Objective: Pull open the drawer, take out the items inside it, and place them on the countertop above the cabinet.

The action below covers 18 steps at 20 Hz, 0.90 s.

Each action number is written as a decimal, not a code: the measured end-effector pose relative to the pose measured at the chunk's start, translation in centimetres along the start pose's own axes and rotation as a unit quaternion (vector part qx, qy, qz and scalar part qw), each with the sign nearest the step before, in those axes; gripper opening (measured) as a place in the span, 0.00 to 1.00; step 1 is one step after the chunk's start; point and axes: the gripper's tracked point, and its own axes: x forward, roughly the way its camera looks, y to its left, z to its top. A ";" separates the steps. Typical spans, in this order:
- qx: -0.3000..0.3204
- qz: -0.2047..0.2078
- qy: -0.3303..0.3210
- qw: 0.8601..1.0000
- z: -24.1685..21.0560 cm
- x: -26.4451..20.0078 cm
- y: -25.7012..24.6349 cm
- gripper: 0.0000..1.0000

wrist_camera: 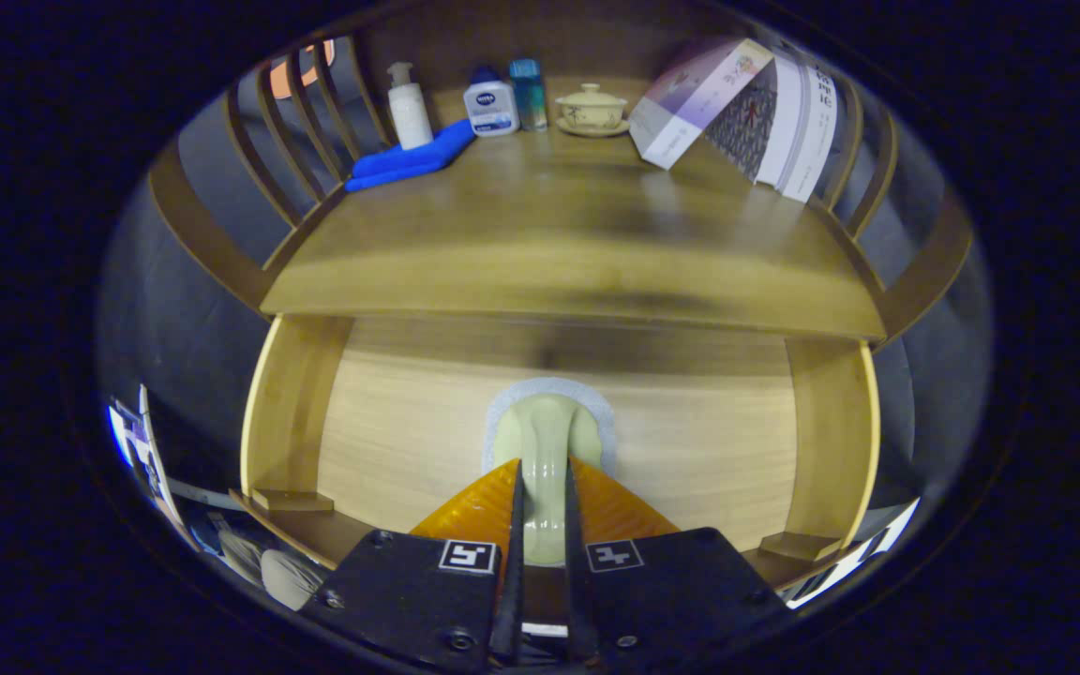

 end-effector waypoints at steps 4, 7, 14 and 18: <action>0.008 0.003 -0.027 1.000 2.9 -3.0 -0.5 0.22; 0.017 0.003 -0.045 0.999 5.8 -4.2 -0.7 0.22; 0.025 0.008 -0.056 0.998 13.7 -2.2 0.3 0.22; 0.025 -0.002 -0.052 0.998 17.3 0.2 0.2 0.22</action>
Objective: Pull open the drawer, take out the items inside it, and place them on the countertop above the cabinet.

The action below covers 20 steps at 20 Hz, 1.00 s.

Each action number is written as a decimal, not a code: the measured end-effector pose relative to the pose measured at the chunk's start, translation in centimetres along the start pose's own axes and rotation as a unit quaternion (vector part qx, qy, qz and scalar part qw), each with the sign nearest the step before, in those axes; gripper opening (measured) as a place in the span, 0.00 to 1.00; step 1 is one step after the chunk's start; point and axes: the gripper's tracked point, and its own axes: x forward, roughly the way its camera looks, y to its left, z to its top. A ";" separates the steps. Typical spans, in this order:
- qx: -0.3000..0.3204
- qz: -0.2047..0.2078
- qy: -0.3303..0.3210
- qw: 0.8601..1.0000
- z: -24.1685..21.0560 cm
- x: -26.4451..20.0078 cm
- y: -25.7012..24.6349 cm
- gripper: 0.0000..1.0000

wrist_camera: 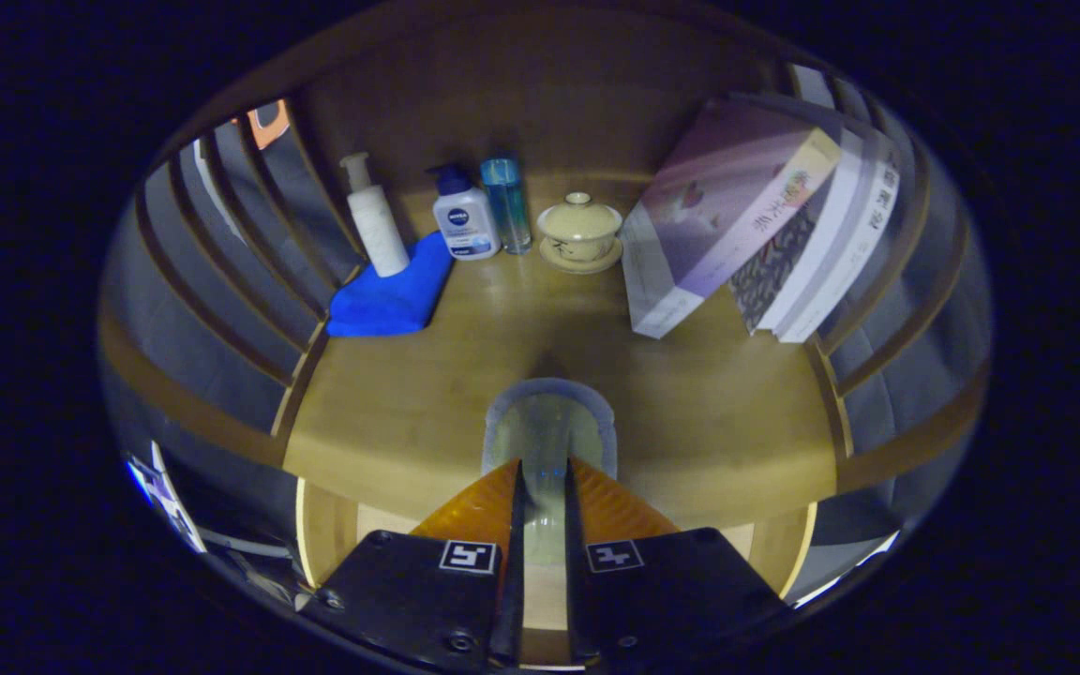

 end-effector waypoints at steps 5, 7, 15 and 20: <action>0.019 -0.006 0.005 1.000 1.4 3.1 -0.4 0.22; 0.023 0.000 -0.008 1.000 1.8 3.4 -0.3 0.23; 0.023 0.052 -0.099 0.993 2.3 -0.2 1.7 0.61; 0.004 0.060 -0.202 0.977 2.3 -5.6 3.3 0.76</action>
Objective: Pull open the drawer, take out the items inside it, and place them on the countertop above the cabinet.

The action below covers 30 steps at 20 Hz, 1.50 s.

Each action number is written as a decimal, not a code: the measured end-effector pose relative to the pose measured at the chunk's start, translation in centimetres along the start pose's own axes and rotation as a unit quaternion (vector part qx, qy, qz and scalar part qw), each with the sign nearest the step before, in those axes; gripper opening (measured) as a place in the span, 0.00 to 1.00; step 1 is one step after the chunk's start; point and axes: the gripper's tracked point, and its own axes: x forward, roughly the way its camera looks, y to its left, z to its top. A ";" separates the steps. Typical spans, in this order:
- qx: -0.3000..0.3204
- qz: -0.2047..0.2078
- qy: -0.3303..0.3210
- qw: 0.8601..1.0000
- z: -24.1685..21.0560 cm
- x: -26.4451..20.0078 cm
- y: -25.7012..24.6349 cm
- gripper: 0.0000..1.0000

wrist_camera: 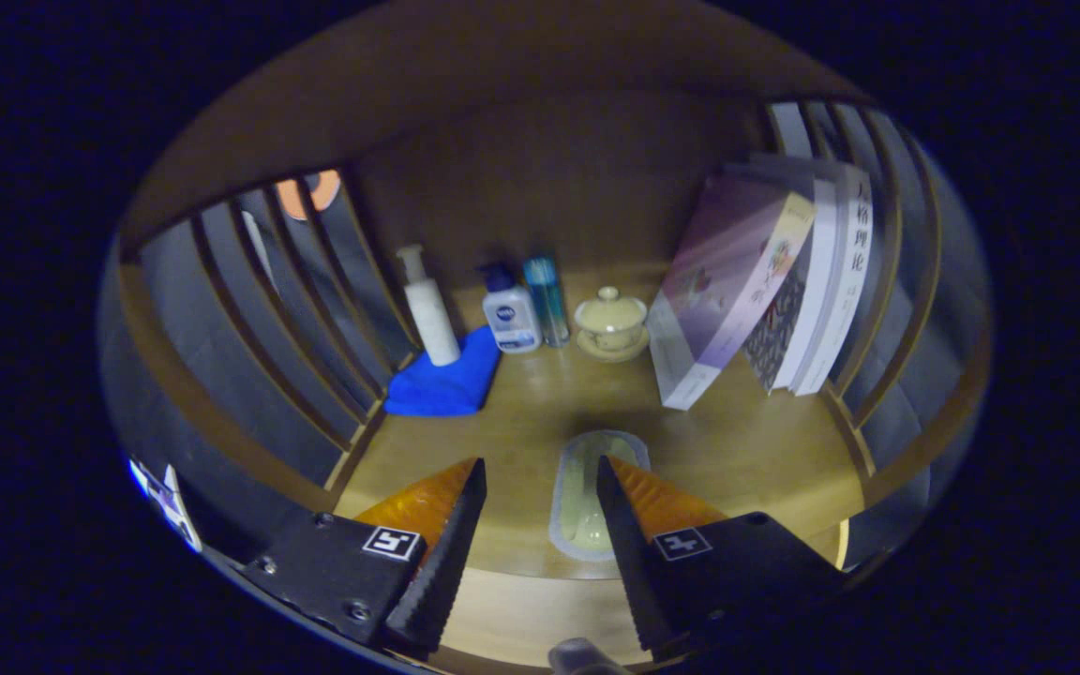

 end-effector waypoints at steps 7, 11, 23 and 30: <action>-0.029 0.029 -0.140 0.989 -0.3 -7.5 3.9 0.99; -0.045 0.041 -0.199 0.978 -3.1 -10.9 5.6 0.98; -0.058 -0.001 -0.294 0.954 -16.1 -18.4 1.9 0.99; -0.056 -0.044 -0.284 0.956 -24.6 -17.8 -2.3 0.99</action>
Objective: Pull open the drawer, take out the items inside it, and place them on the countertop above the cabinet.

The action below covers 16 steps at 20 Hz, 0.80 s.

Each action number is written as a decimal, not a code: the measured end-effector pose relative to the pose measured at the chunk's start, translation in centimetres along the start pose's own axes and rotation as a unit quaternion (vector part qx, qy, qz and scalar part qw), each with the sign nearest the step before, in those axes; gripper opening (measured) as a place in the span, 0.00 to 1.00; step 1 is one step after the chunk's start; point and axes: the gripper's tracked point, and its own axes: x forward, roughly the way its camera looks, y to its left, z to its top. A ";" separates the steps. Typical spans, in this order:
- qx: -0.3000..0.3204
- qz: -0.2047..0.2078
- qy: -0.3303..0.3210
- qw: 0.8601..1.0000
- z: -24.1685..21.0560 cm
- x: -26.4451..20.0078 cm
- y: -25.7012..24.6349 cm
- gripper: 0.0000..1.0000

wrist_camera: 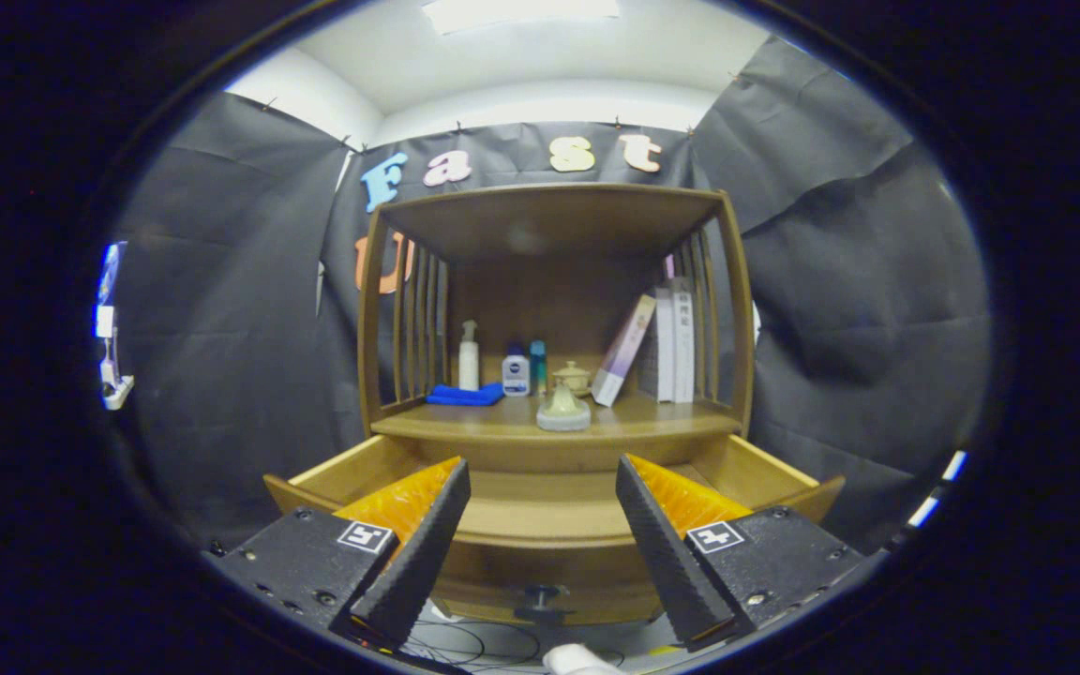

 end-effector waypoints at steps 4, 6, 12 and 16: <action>0.000 -0.010 0.027 1.000 -4.6 -1.0 -0.9 0.99; -0.006 -0.012 0.043 0.999 -6.6 -0.8 -0.8 0.99; -0.003 -0.028 0.065 0.997 -8.3 1.0 -1.0 0.99; 0.011 -0.031 0.070 0.997 -8.5 1.9 -0.8 0.99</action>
